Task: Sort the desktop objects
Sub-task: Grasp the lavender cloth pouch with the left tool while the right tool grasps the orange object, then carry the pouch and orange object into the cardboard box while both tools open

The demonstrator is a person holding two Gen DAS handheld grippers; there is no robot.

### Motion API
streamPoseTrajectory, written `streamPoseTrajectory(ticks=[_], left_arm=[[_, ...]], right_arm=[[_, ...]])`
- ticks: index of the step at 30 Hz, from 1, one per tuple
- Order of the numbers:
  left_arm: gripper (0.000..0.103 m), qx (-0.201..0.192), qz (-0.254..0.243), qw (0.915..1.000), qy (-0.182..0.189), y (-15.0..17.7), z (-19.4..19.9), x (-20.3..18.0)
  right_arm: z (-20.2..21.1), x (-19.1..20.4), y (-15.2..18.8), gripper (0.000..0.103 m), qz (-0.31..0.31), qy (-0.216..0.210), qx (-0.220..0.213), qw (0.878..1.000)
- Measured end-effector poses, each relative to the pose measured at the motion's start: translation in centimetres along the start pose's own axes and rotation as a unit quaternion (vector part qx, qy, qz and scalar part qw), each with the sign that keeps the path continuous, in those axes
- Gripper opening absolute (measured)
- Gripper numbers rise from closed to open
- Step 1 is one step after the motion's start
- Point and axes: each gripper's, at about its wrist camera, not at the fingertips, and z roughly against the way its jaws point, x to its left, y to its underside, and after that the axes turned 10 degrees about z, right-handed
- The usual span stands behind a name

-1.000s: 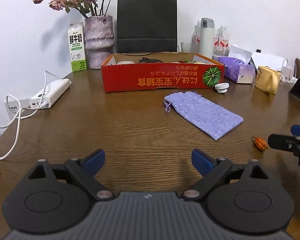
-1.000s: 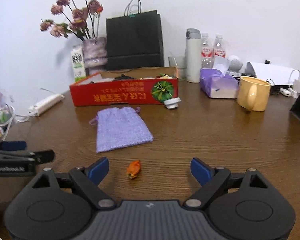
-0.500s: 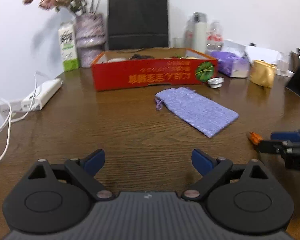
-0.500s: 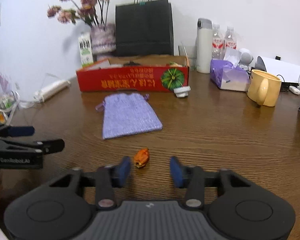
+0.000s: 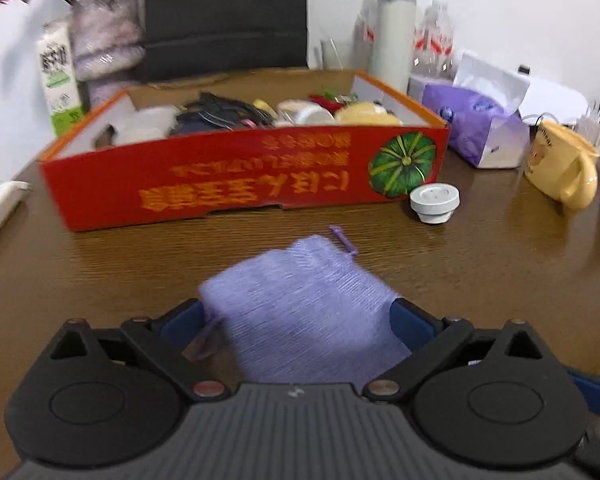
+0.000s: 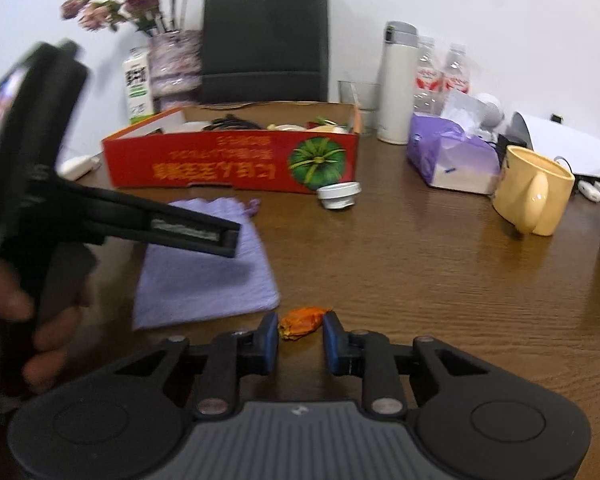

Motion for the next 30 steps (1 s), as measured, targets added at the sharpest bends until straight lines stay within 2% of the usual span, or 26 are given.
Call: streamPoseTrajectory(ticks=[4,5,10,11,12,14,16,19,21,24,27,30], left_arm=[[0.096,-0.011,0.007,0.9999,0.000,-0.2,-0.5,-0.3],[0.090,-0.016,0.005,0.9999,0.000,-0.2,-0.4,-0.3],[0.043,-0.037,-0.007,0.9992,0.012,0.0,0.1,-0.6],[0.027,-0.039,-0.009,0.9991,0.013,0.0,0.2,-0.6],[0.017,-0.041,-0.012,0.9990,0.011,0.1,0.4,-0.7],[0.009,-0.045,-0.021,0.9988,0.001,0.4,0.8,-0.7],[0.009,-0.044,-0.017,0.9989,0.009,0.8,1.3,0.1],[0.008,-0.051,0.007,0.9987,0.007,1.8,3.0,1.9],[0.007,-0.059,0.029,0.9976,0.020,2.9,5.2,3.4],[0.008,-0.099,0.040,0.9931,0.049,5.2,9.4,5.3],[0.007,-0.143,0.019,0.9890,0.033,7.3,13.1,6.0],[0.007,-0.169,0.020,0.9846,0.041,8.2,16.7,6.8]], right_arm=[[-0.6,-0.5,-0.3,0.026,-0.006,-0.008,-0.002,1.000],[-0.8,-0.5,-0.4,0.026,-0.006,-0.006,-0.003,1.000],[-1.8,-0.3,-1.1,0.026,-0.001,0.006,-0.002,1.000],[-1.8,-0.2,-1.1,0.026,0.000,0.008,-0.003,1.000],[-1.8,-0.2,-1.1,0.026,0.001,0.008,-0.003,1.000],[-1.8,-0.4,-1.0,0.024,-0.006,0.007,-0.005,1.000],[-1.7,-1.0,-0.8,0.018,-0.022,0.002,-0.008,1.000],[-1.3,-1.4,-0.4,0.018,-0.040,-0.007,-0.013,0.999],[-0.4,-0.9,0.0,0.018,-0.034,-0.002,-0.025,0.999],[1.4,0.5,0.7,0.018,-0.022,-0.013,-0.049,0.998],[3.2,1.9,1.3,0.018,-0.013,-0.025,-0.064,0.998],[5.6,2.9,1.5,0.018,-0.006,-0.028,-0.084,0.996]])
